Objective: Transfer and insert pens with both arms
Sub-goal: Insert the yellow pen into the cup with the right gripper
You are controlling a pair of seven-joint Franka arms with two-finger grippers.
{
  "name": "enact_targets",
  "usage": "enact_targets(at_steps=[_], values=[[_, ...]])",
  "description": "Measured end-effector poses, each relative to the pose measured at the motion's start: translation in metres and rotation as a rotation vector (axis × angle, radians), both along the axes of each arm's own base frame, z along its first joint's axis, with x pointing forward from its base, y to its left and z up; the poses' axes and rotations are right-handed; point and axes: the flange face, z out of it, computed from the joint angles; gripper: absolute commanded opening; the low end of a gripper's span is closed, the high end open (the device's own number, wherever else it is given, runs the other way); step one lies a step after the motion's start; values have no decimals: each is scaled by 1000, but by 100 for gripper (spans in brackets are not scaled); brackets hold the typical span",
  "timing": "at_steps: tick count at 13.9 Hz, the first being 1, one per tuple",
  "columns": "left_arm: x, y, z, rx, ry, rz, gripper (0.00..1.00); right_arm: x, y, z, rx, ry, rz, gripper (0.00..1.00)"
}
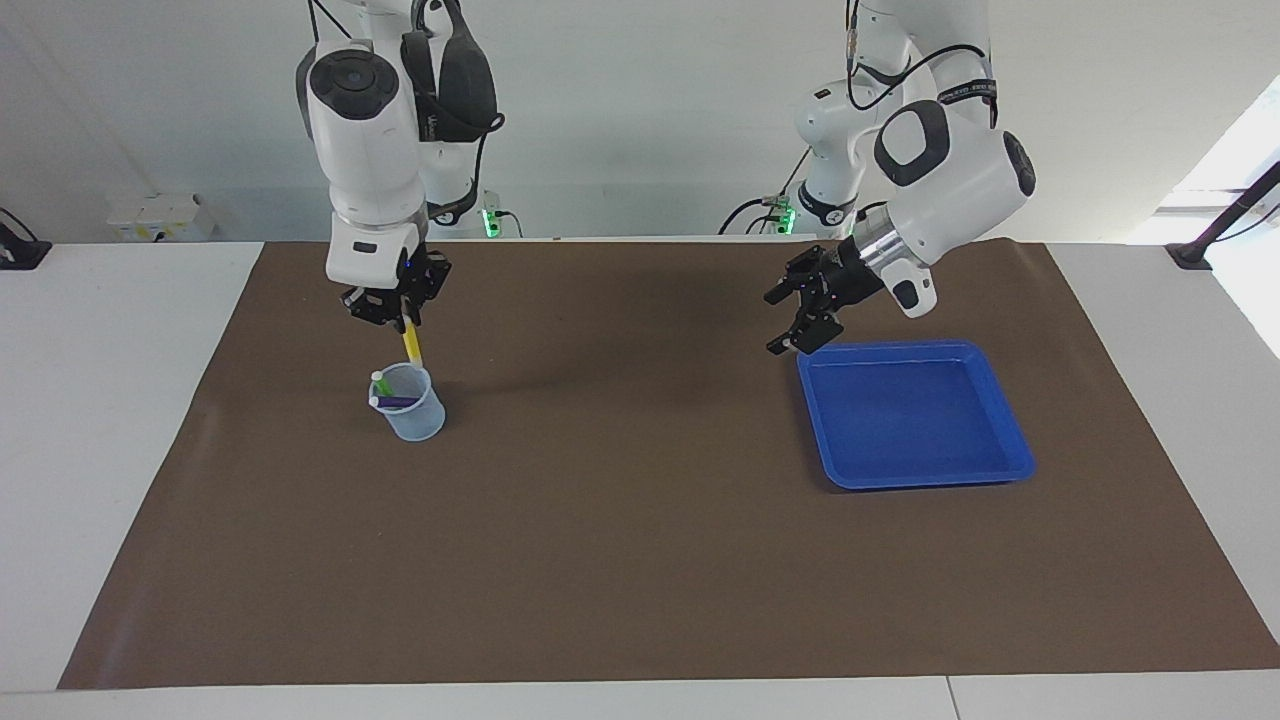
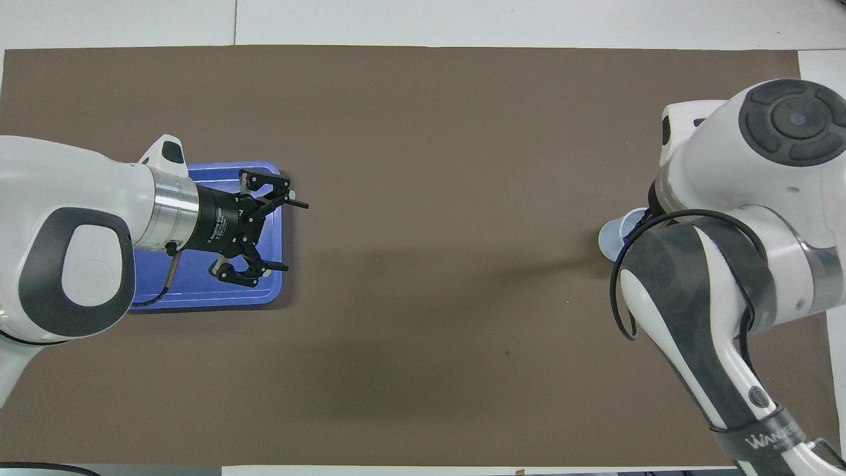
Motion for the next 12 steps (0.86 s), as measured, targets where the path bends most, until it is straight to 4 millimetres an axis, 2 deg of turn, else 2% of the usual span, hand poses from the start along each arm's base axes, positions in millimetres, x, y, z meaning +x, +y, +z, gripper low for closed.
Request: enact_targets(at_steps=[2, 5, 9, 10, 11, 12], values=[[1, 18, -5, 67, -74, -163, 100, -5, -4, -13, -58, 9, 36, 0], [4, 50, -13, 143, -157, -398, 100, -10, -6, -18, -70, 0, 96, 0], [8, 76, -23, 247, -186, -551, 100, -17, -5, -31, -60, -26, 122, 0], [10, 85, -25, 250, -188, -556, 100, -19, -5, -34, -59, -28, 124, 39], [12, 95, -26, 250, -190, -557, 100, -20, -6, -36, -59, -27, 125, 57], [13, 101, -26, 249, -191, -554, 100, -21, -6, -35, -59, -28, 125, 87]])
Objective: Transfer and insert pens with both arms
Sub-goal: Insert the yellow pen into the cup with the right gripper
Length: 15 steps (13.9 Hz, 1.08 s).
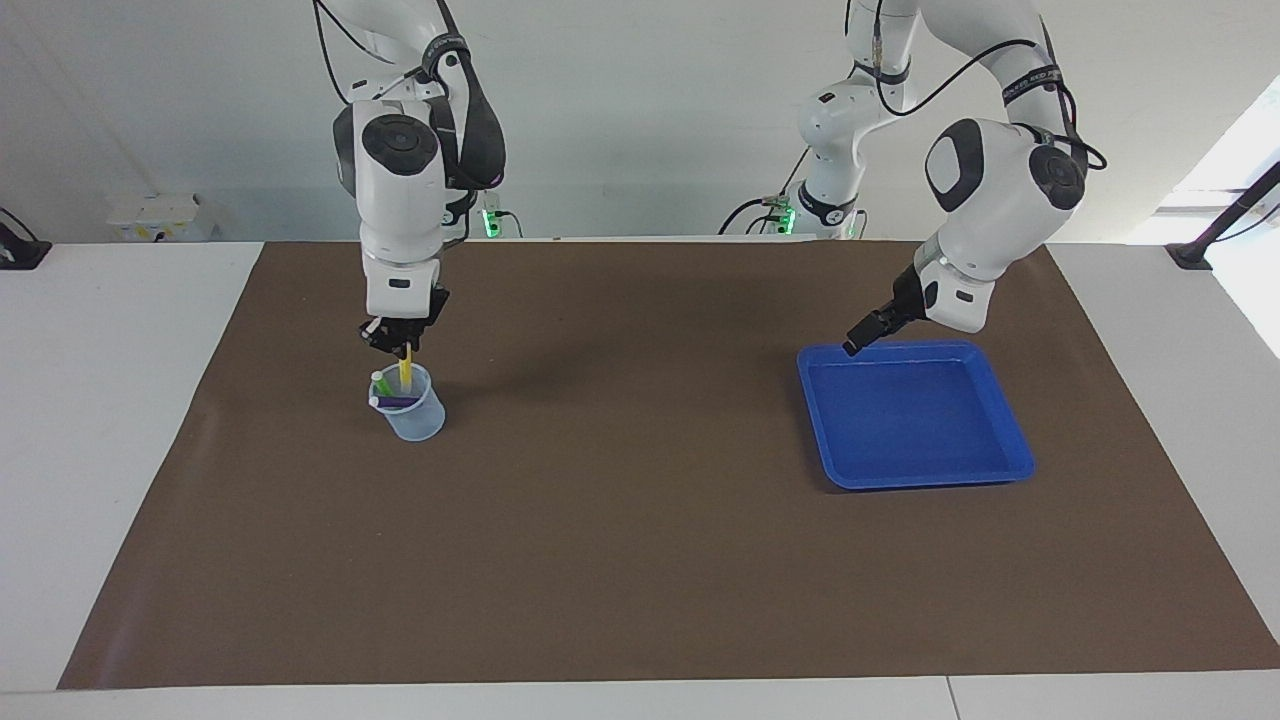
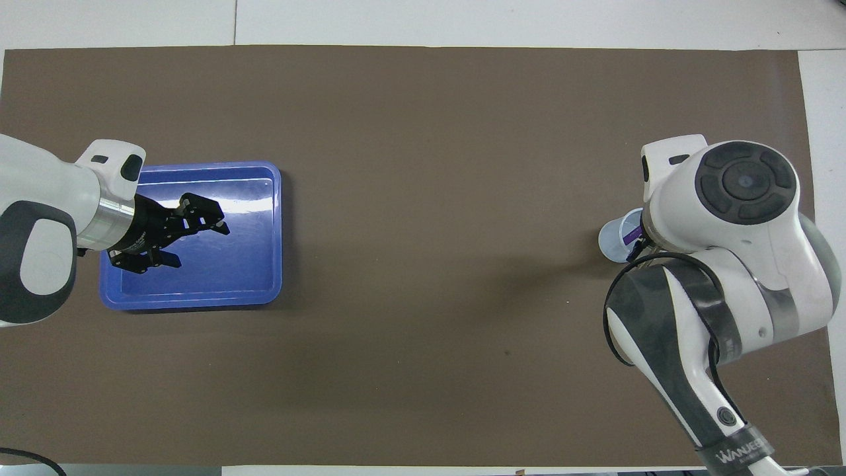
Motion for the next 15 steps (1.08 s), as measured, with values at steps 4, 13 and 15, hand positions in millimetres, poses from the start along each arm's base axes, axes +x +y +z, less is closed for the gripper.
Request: enact_targets(at_steps=[4, 13, 15], values=[[1, 3, 0, 0, -2, 0, 100, 3, 1, 14, 5, -27, 3, 100], [0, 7, -1, 80, -19, -88, 100, -4, -4, 102, 165, 7, -361, 100], [0, 7, -1, 85, -20, -93, 100, -7, -29, 121, 175, 29, -551, 100]])
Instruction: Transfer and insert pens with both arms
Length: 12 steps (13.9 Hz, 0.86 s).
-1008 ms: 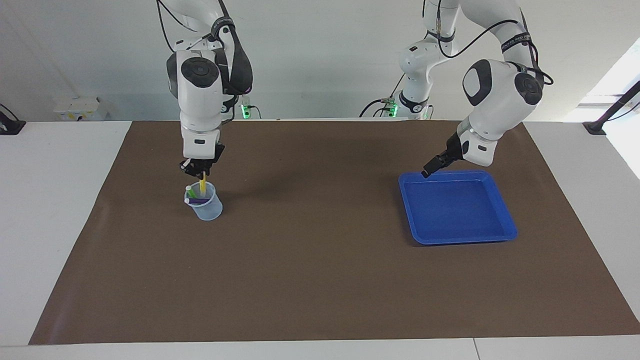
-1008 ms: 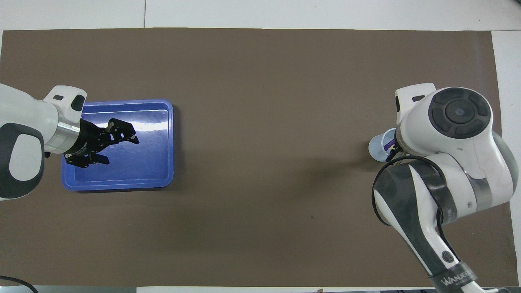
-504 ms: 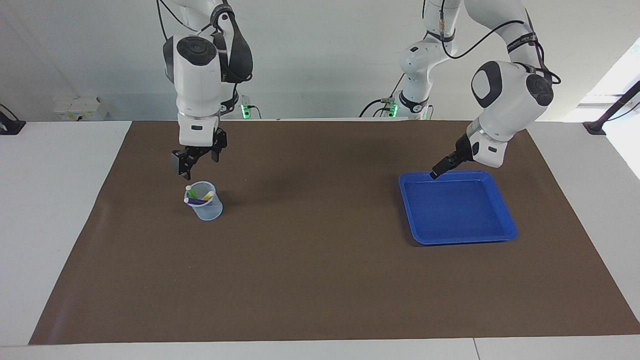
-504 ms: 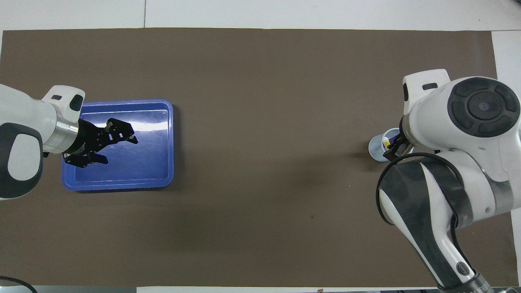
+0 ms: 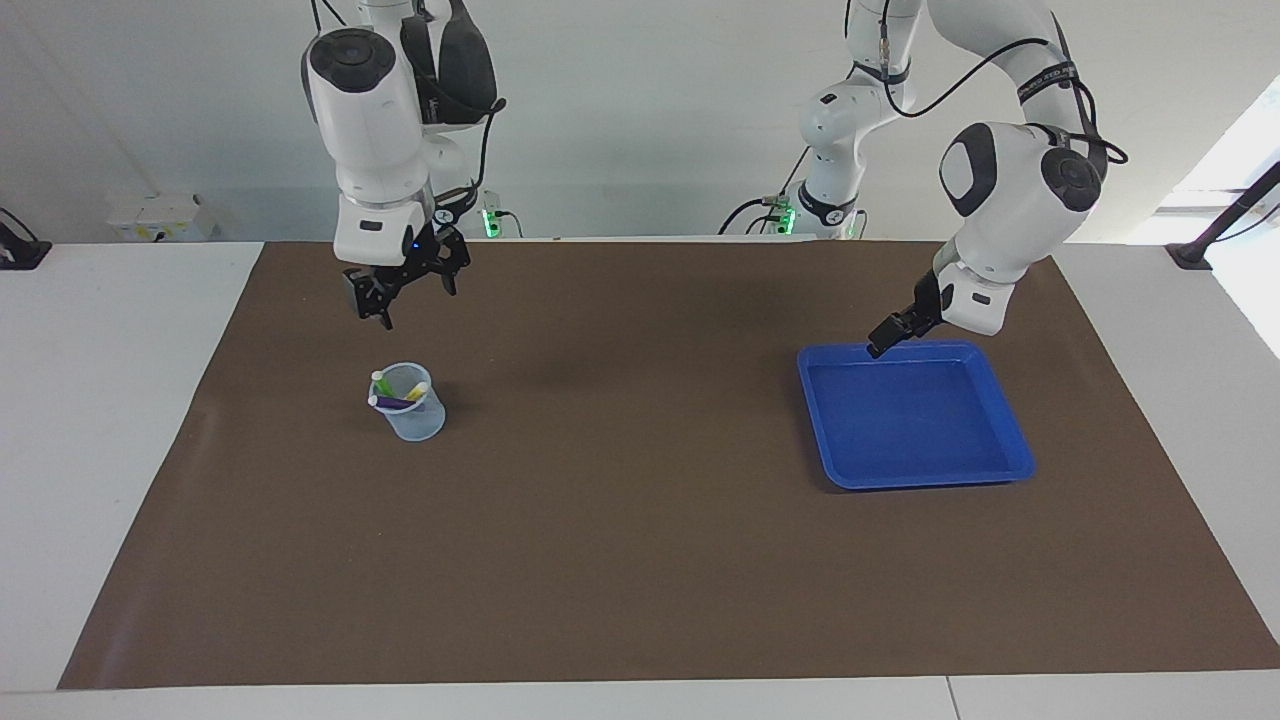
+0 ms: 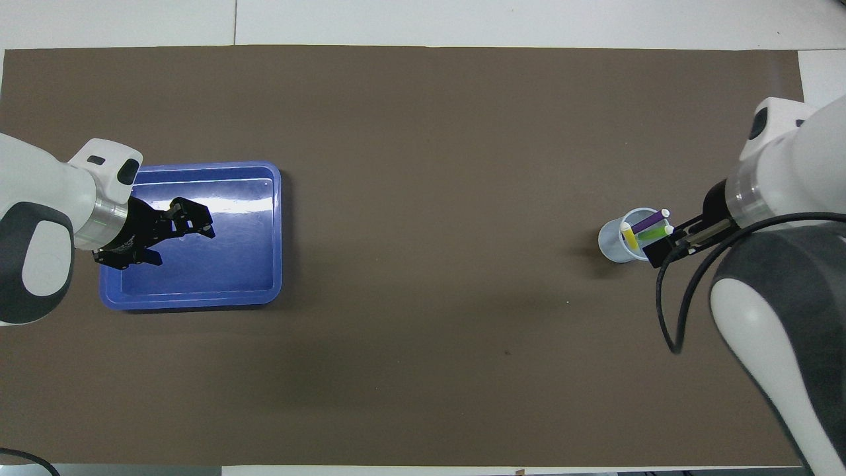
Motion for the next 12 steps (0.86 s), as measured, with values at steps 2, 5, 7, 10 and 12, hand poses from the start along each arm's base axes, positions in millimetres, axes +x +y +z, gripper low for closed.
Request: enact_targets(at_steps=[2, 5, 7, 10, 12], values=[[0, 0, 0, 1, 0, -1, 100, 1, -31, 8, -5, 5, -114, 100], [0, 3, 0, 29, -6, -39, 100, 3, -74, 7, -5, 33, -199, 100], [2, 7, 5, 62, -8, -150, 100, 9, -100, 14, -5, 49, -249, 100], [13, 12, 43, 63, 44, -235, 100, 17, -118, 10, -9, 55, -284, 100], [14, 13, 71, 62, 65, -264, 100, 20, -106, 9, -10, 57, -263, 100]])
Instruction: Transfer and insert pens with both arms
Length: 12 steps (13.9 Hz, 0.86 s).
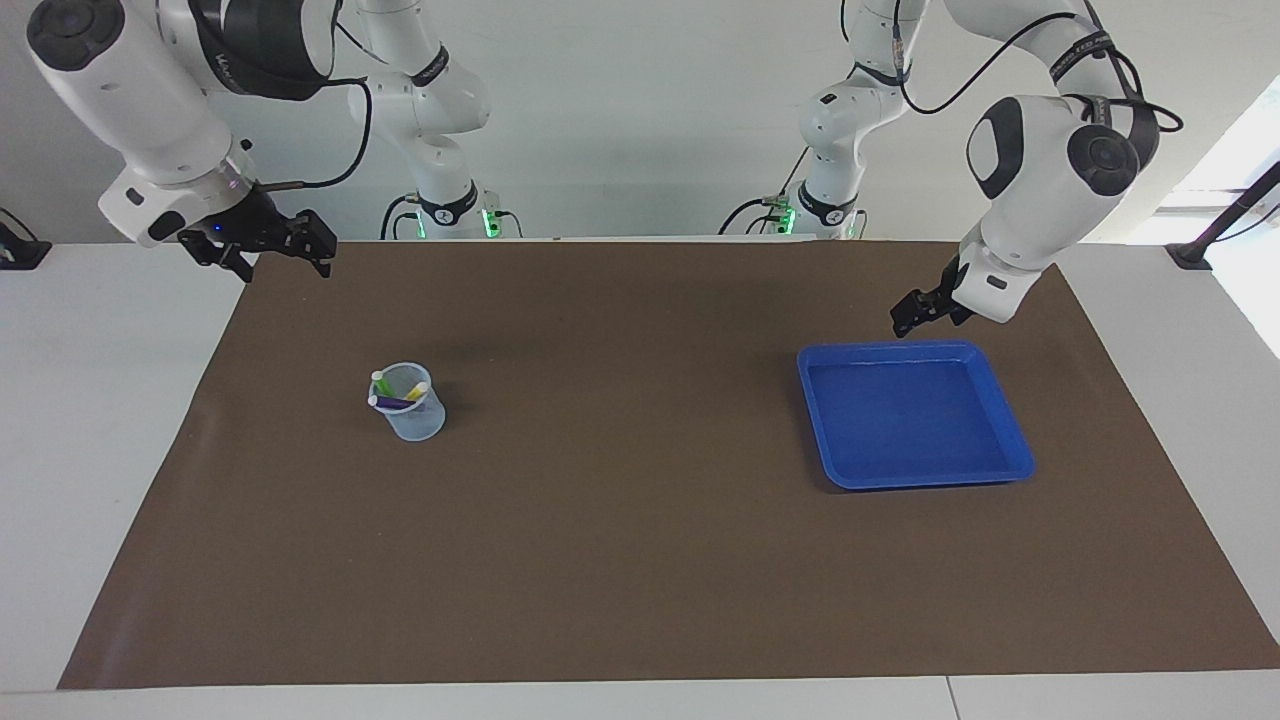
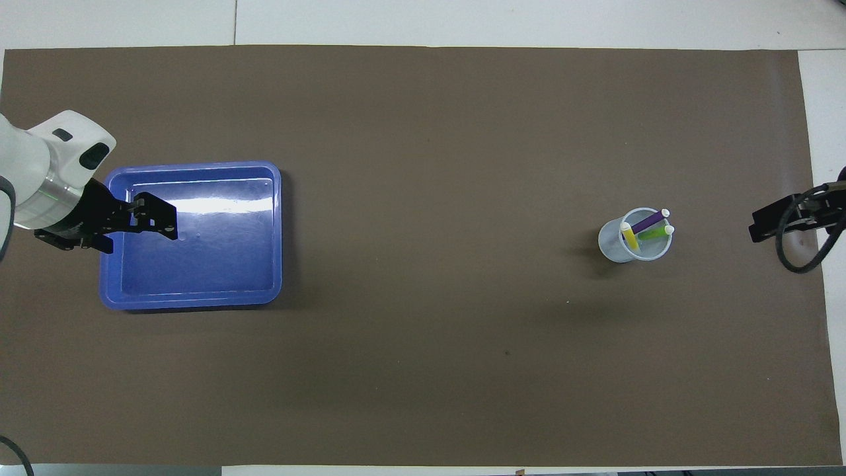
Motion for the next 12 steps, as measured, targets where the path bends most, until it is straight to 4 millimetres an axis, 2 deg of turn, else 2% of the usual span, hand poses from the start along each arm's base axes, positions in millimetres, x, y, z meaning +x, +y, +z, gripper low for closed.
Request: enact_targets(at_steps=[2, 5, 7, 10, 12], values=[[-4, -6, 19, 4, 17, -27, 100, 1, 9, 4, -2, -9, 8, 100], [-12, -29, 45, 36, 30, -111, 100, 1, 4, 12, -3, -25, 0, 100], [-15, -34, 63, 39, 17, -133, 100, -1, 2, 18, -3, -32, -3, 100], [-12, -32, 70, 40, -9, -113, 100, -9, 4, 27, 0, -27, -2, 100], [-8, -42, 73, 54, -57, -37, 100, -7, 3, 28, -1, -43, -2, 100]])
